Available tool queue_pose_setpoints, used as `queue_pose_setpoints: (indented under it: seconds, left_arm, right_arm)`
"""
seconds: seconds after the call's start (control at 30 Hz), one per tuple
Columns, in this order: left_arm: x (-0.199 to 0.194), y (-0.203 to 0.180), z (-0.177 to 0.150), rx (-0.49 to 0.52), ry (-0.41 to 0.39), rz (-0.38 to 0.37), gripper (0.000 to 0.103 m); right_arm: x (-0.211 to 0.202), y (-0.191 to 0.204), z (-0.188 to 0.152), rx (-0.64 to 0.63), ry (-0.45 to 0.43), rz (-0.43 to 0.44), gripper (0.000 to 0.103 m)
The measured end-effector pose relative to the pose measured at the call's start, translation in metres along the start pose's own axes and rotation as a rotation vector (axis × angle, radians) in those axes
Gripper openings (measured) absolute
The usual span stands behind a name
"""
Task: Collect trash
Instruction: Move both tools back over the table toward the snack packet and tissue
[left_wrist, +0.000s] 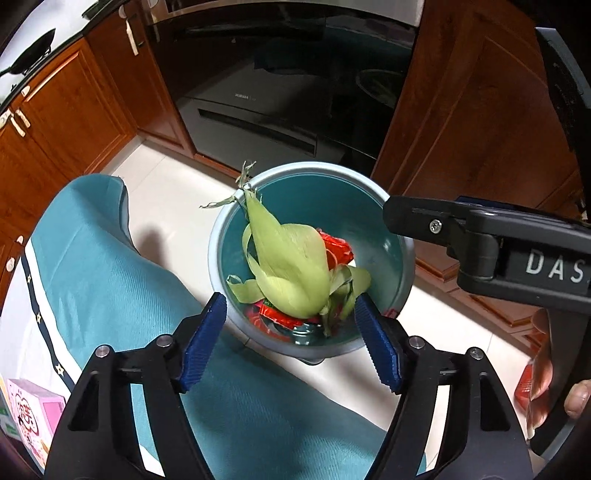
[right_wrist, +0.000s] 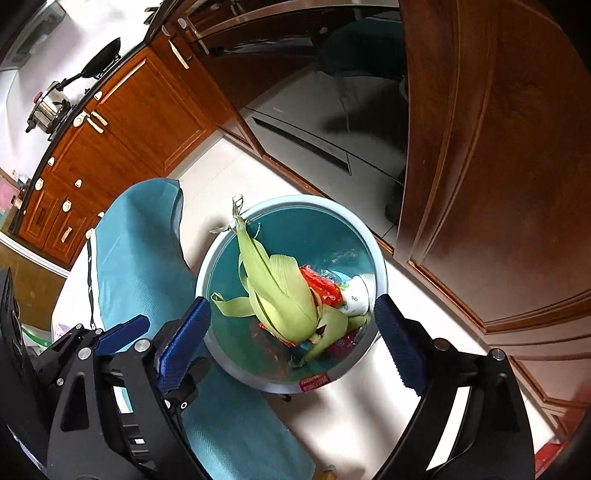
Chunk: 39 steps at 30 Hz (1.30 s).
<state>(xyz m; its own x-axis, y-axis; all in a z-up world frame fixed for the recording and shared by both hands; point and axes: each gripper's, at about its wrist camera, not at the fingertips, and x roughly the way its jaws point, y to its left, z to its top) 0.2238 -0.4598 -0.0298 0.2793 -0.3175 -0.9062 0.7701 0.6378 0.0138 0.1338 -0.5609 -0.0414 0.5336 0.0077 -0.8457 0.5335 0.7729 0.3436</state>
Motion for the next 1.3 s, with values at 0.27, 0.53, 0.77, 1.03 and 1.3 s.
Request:
queue_pose_setpoints:
  seconds: [0.27, 0.53, 0.77, 1.03, 1.3]
  left_arm:
    - [-0.023, 0.002, -0.009, -0.017, -0.028, -0.016, 0.077]
    - [-0.063, 0.012, -0.036, -0.061, -0.071, -0.026, 0.082]
    - [-0.106, 0.041, -0.084, -0.156, -0.116, -0.035, 0.090]
    - [-0.149, 0.097, -0.160, -0.251, -0.141, 0.006, 0.097]
    - [-0.187, 0.170, -0.253, -0.378, -0.155, 0.084, 0.098]
  right_arm:
    - [-0.014, 0.007, -0.011, -0.009, 0.008, 0.005, 0.087]
    - [-0.041, 0.035, -0.029, -0.042, 0.011, 0.035, 0.087]
    - [-0.063, 0.094, -0.065, -0.154, 0.036, 0.103, 0.090]
    - [-0.067, 0.166, -0.110, -0.278, 0.107, 0.168, 0.090]
    - [-0.051, 0.255, -0.164, -0.419, 0.213, 0.228, 0.090]
